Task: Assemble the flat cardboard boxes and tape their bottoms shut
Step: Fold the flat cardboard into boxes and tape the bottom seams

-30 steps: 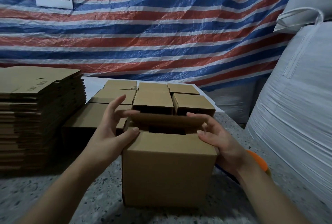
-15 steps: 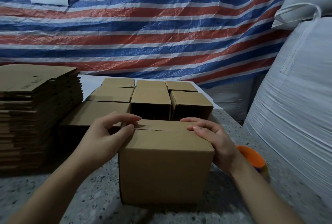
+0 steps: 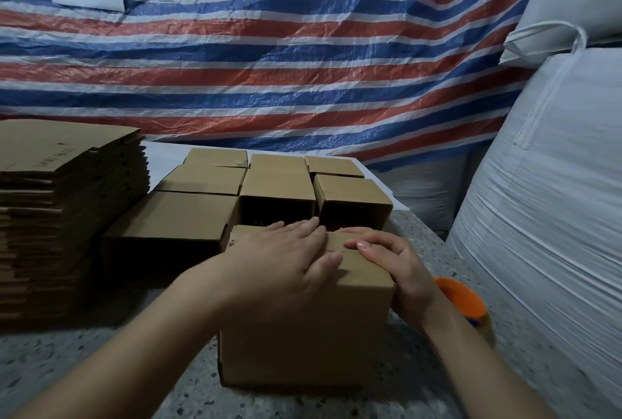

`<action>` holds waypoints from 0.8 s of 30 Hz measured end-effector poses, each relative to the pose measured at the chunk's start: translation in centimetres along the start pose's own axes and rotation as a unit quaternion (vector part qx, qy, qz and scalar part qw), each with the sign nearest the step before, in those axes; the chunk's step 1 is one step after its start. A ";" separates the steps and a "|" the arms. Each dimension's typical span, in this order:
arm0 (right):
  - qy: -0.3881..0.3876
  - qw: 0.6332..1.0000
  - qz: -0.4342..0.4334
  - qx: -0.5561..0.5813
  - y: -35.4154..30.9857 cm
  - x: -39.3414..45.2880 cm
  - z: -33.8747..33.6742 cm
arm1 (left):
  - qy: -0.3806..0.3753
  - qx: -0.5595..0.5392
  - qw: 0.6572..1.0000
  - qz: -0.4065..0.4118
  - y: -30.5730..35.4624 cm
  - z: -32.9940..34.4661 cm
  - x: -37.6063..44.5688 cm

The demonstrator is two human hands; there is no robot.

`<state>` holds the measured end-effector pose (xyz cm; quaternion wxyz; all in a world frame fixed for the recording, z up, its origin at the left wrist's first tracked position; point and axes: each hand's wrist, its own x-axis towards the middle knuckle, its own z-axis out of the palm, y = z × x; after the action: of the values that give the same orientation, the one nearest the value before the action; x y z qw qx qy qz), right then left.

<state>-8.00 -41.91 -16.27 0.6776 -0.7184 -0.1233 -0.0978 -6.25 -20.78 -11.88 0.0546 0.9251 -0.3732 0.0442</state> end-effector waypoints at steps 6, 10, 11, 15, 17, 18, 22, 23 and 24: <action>0.035 0.998 0.046 -0.036 -0.3 0.0 -2.3 | -0.035 -0.002 0.999 0.004 0.0 -0.1 0.2; 0.132 0.828 0.150 -0.524 0.9 0.1 -7.4 | -0.043 -0.012 0.999 0.003 0.1 -0.2 0.2; 0.128 0.783 0.181 -0.582 1.6 -0.2 -8.5 | -0.043 -0.012 0.999 0.002 0.2 -0.2 0.1; 0.068 0.711 0.255 -0.652 4.6 -1.7 -10.1 | -0.045 -0.015 0.999 -0.002 0.3 -0.4 0.0; 0.052 0.697 0.274 -0.661 5.8 -2.2 -10.0 | -0.052 -0.022 0.998 -0.003 0.3 -0.6 0.0; 0.052 0.691 0.276 -0.666 6.2 -2.3 -10.0 | -0.056 -0.024 0.998 -0.002 0.3 -0.6 0.0; 0.082 0.673 0.246 -0.693 6.5 -2.1 -9.7 | -0.058 -0.030 0.998 -0.005 0.4 -0.7 0.0; 0.085 0.673 0.243 -0.693 6.3 -2.1 -9.8 | -0.057 -0.032 0.998 -0.005 0.4 -0.8 0.0; 0.087 0.686 0.241 -0.681 5.9 -1.9 -10.0 | -0.056 -0.035 0.998 -0.005 0.4 -0.8 0.1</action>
<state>-7.75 -52.23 -21.84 0.0105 -0.9755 0.2137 -0.0505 -6.52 -21.00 -11.07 0.0663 0.9254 -0.3726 -0.0215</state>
